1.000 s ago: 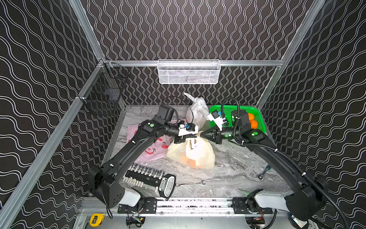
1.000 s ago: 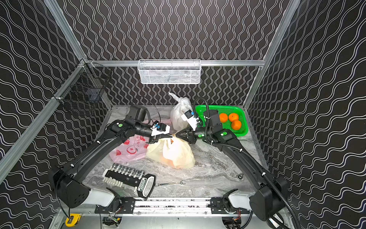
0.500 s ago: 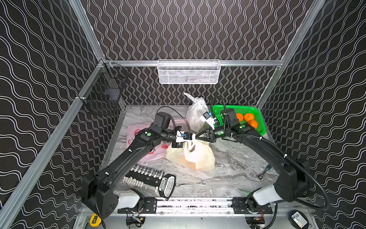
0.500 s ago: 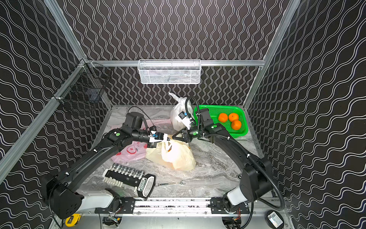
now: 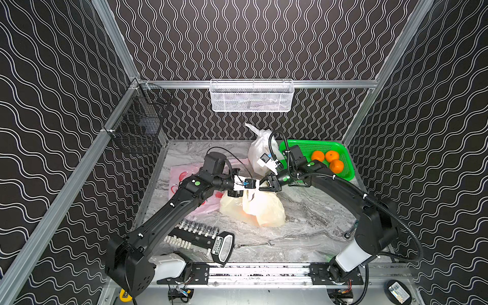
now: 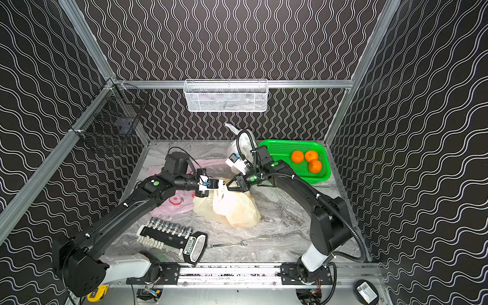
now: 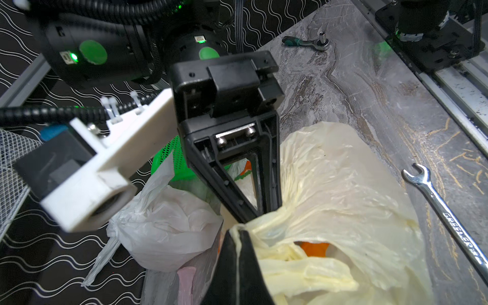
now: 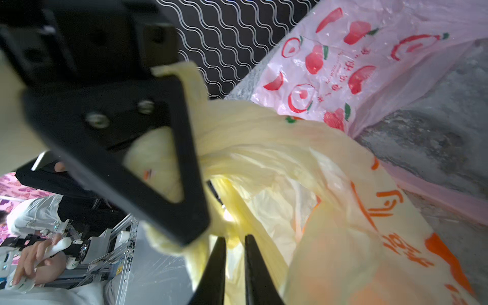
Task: Place the oranges into plastic bags & tie knots
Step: Tie the plastic bag at the center of the board.
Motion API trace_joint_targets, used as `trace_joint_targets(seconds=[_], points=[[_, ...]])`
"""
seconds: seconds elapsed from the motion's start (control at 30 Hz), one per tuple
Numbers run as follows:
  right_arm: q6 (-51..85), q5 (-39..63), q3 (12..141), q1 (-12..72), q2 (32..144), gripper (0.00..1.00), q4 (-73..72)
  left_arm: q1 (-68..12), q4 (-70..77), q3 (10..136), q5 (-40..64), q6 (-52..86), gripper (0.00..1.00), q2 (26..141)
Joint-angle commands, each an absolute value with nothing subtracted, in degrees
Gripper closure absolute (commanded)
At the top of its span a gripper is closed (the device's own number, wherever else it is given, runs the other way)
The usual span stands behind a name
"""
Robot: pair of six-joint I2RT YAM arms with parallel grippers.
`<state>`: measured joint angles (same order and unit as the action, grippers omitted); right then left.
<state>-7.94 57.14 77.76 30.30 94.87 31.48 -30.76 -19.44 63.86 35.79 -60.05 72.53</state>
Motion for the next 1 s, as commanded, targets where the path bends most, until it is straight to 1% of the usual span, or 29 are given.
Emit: trace_joint_targets(seconds=[0.0,0.07,0.23,0.33,0.47,0.53,0.6,0.67,0.77,0.8,0.87,0.93,0.97], points=[[-9.1,52.0,79.0,30.4,95.9,0.83,32.8,-30.7,-16.5,63.4,35.2,-60.8,1.0,71.6],[-8.0,50.8,79.7,30.2,96.5,0.83,32.0,-30.7,-17.0,63.3,35.4,-61.0,1.0,71.4],[-7.7,53.8,81.4,30.2,95.7,0.82,31.0,-30.7,-14.6,60.8,34.4,-58.2,1.0,69.8],[-10.9,53.7,82.3,30.2,95.3,0.82,35.5,-30.6,-19.2,61.3,35.7,-59.2,1.0,69.7],[-13.6,50.9,80.3,30.2,93.0,0.81,38.6,-30.3,-24.5,62.8,38.8,-60.5,1.0,70.3],[-14.2,49.2,80.1,30.2,92.0,0.73,39.3,-30.1,-24.9,63.0,40.2,-60.5,1.0,70.4],[-14.7,48.7,80.4,30.2,91.1,0.6,39.5,-30.1,-24.6,62.8,40.5,-60.4,1.0,70.5],[-14.6,48.1,81.1,30.2,90.5,0.5,39.3,-30.1,-24.8,62.9,40.4,-60.6,1.0,70.7],[-14.6,46.3,81.3,30.2,88.6,0.39,38.8,-30.1,-25.5,63.2,40.1,-61.0,1.0,70.8],[-14.6,45.7,80.5,30.2,87.1,0.31,37.8,-30.1,-25.6,63.3,40.0,-61.1,1.0,70.8],[-14.1,44.7,77.6,30.3,83.6,0.19,34.5,-29.6,-26.5,63.3,40.5,-61.5,1.0,70.7],[-12.1,42.8,72.7,31.6,79.7,0.11,28.1,-29.0,-27.1,63.6,41.5,-61.7,1.0,70.8],[-10.9,40.9,69.5,32.8,77.6,0.1,24.1,-28.8,-27.3,63.6,42.0,-61.8,1.0,71.0]])
